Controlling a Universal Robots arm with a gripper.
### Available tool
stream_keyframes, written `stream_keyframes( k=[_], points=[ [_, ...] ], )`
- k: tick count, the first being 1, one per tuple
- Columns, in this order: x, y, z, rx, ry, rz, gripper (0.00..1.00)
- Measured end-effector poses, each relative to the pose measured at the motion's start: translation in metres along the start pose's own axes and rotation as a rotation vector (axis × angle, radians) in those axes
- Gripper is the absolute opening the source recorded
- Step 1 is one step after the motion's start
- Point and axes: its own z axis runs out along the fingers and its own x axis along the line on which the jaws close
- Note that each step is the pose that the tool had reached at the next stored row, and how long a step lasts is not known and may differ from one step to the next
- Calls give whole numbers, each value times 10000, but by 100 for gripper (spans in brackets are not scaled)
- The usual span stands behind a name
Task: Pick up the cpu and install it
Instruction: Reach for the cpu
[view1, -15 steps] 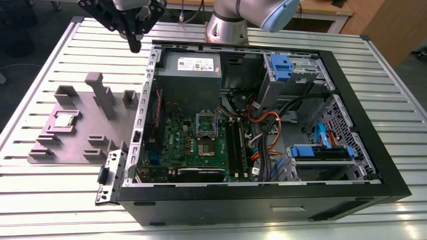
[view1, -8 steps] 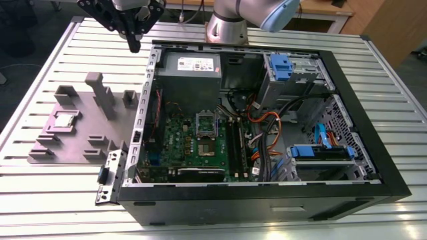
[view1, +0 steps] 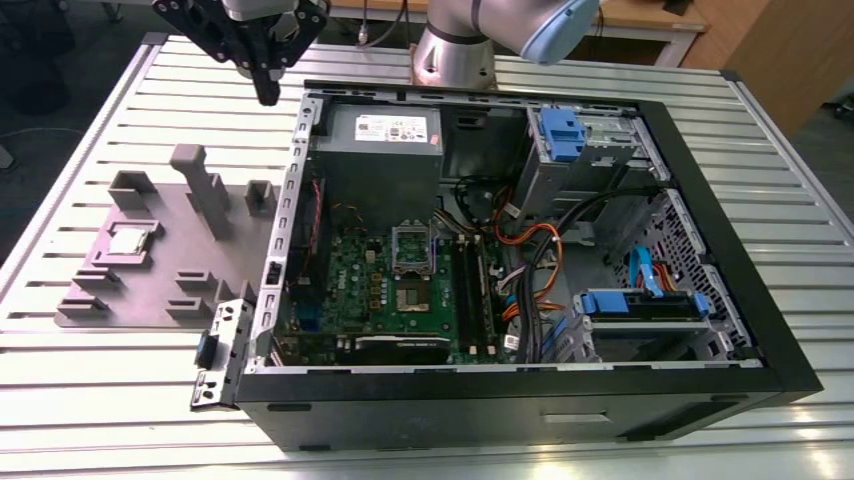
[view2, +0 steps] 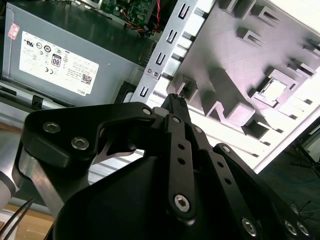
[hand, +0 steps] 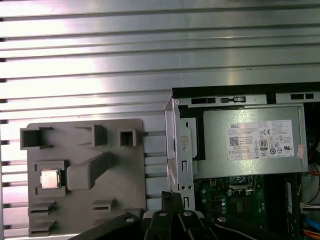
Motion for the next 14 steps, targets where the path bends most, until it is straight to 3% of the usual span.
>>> stream_keyframes(
  k=[14],
  points=[
    [44, -3, -2, 1, 0, 0, 11]
  ],
)
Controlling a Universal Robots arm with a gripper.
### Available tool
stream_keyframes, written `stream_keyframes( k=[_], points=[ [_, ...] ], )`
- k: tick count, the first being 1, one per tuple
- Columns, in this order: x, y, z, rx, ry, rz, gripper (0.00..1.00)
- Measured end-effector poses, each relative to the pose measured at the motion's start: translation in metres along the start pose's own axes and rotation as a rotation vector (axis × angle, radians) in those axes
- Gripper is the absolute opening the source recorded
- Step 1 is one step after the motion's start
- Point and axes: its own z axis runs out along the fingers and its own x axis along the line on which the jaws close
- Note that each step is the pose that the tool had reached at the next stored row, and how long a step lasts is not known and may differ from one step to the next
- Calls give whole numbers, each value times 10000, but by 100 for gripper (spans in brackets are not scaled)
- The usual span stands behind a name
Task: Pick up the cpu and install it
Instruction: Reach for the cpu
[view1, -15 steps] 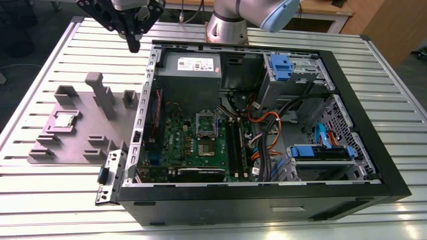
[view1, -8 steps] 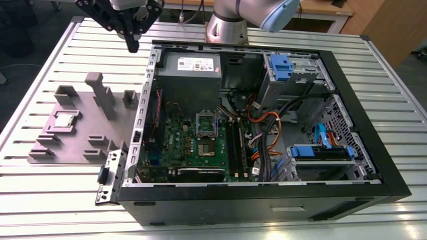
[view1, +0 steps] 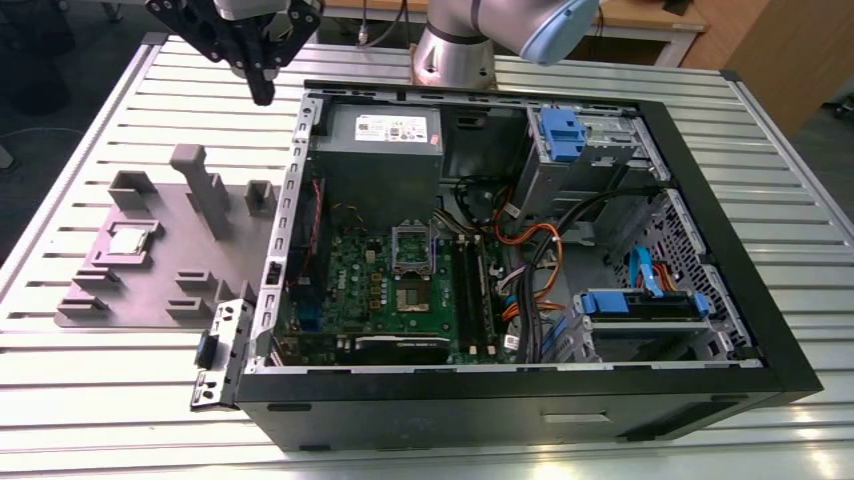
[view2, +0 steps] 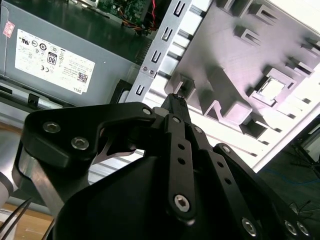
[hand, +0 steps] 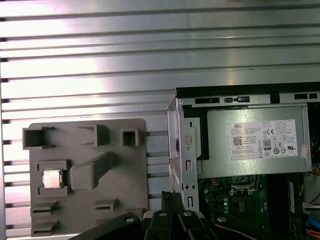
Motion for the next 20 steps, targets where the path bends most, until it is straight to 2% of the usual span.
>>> stream_keyframes(
  k=[10, 18, 20],
  points=[
    [45, -3, -1, 0, 0, 0, 11],
    [57, -4, -1, -1, 0, 1, 11],
    [89, -7, -2, 0, -1, 1, 11]
  ],
)
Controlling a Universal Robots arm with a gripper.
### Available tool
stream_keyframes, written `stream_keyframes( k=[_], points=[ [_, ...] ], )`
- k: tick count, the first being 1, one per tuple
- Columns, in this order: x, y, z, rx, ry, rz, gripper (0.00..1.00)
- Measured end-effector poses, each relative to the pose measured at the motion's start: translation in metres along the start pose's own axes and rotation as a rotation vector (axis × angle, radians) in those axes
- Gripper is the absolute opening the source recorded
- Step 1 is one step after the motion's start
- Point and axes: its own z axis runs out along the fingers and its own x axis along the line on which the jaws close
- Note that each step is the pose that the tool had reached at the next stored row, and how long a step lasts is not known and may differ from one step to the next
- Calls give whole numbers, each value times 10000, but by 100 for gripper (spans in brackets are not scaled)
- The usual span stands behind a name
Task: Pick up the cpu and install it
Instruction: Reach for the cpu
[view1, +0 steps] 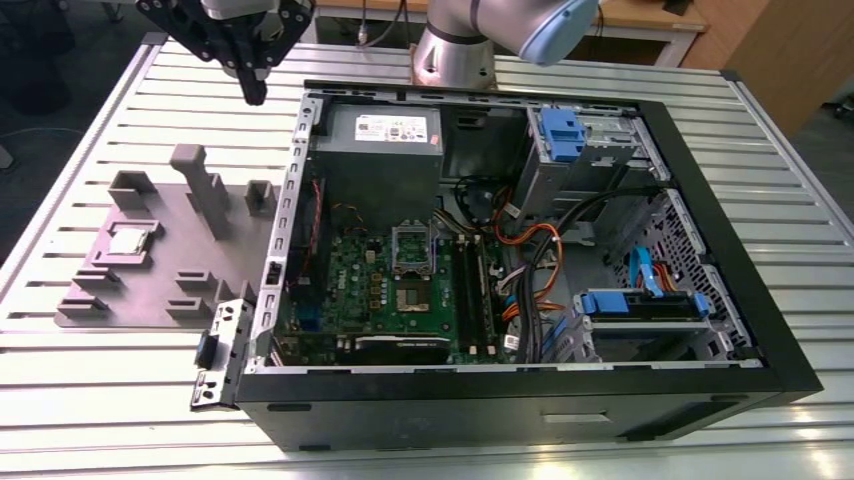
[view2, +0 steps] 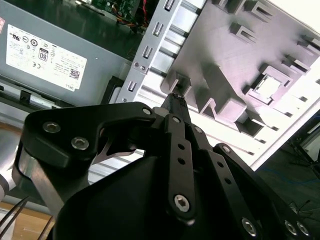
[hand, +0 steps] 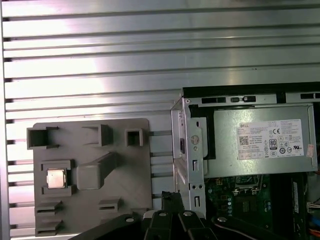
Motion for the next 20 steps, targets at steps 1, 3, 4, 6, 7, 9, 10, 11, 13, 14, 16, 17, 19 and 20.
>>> stream_keyframes(
  k=[1, 3, 4, 6, 7, 9, 10, 11, 13, 14, 16, 17, 19, 20],
  points=[
    [26, -2, -1, 0, -4, -1, 11],
    [84, -6, -2, -1, -10, -2, 11],
    [106, -8, -3, 0, -10, -2, 11],
    [148, -11, -4, -1, -11, -2, 11],
    [164, -12, -4, 0, -11, -2, 11],
    [187, -14, -4, -1, -11, -1, 11],
    [191, -14, -4, -1, -11, -2, 11],
    [192, -15, -4, -1, -12, -3, 11],
    [193, -15, -4, -1, -11, -3, 11],
    [195, -15, -4, -1, -12, -2, 11],
    [199, -15, -4, 0, -12, -1, 11],
    [201, -15, -4, -1, -12, -1, 11],
    [206, -16, -4, -1, -12, -1, 11],
    [209, -16, -5, -1, -12, -1, 11]
  ],
)
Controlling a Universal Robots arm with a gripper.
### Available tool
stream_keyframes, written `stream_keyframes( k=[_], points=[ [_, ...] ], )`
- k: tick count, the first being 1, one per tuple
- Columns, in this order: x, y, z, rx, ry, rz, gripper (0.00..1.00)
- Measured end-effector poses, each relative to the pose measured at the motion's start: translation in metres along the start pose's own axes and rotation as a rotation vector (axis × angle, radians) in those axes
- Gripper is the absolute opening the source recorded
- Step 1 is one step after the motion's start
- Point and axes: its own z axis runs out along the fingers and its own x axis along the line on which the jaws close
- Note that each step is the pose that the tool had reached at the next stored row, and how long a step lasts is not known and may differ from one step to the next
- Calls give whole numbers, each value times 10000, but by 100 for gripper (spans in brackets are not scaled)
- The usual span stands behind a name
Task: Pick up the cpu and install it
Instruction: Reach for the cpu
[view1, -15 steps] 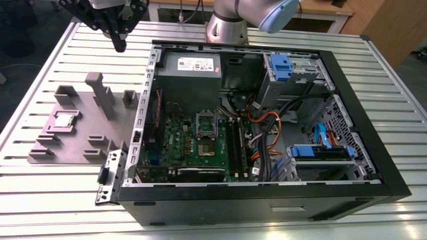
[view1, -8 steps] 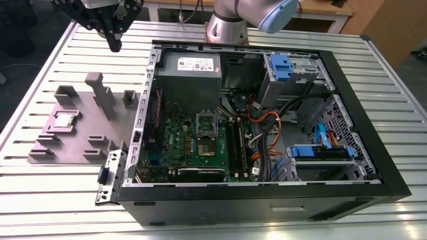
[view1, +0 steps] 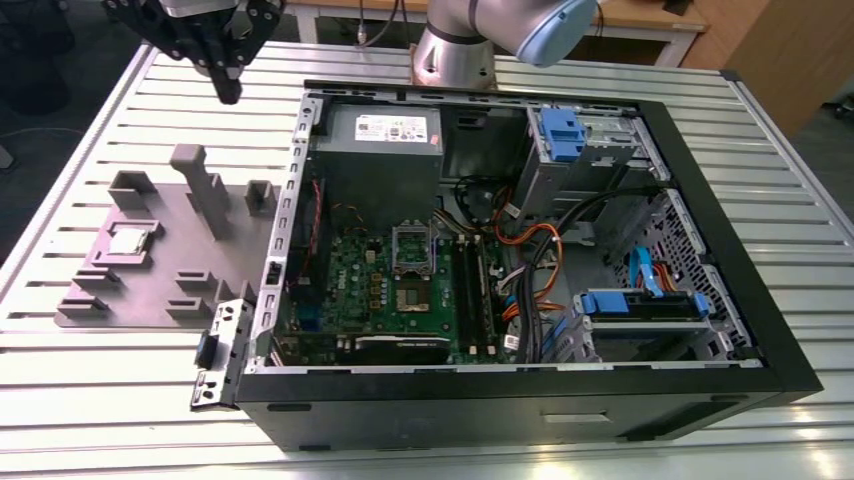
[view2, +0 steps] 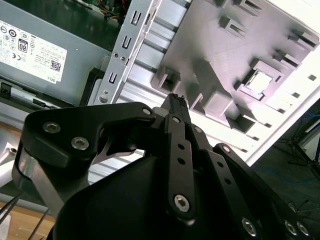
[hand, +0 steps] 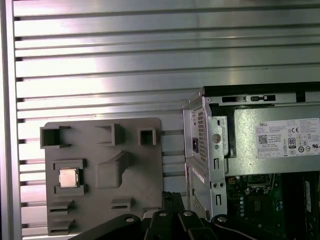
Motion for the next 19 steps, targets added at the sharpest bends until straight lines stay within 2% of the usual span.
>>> stream_keyframes(
  k=[19],
  points=[
    [55, -4, -2, 0, 0, 0, 11]
  ],
)
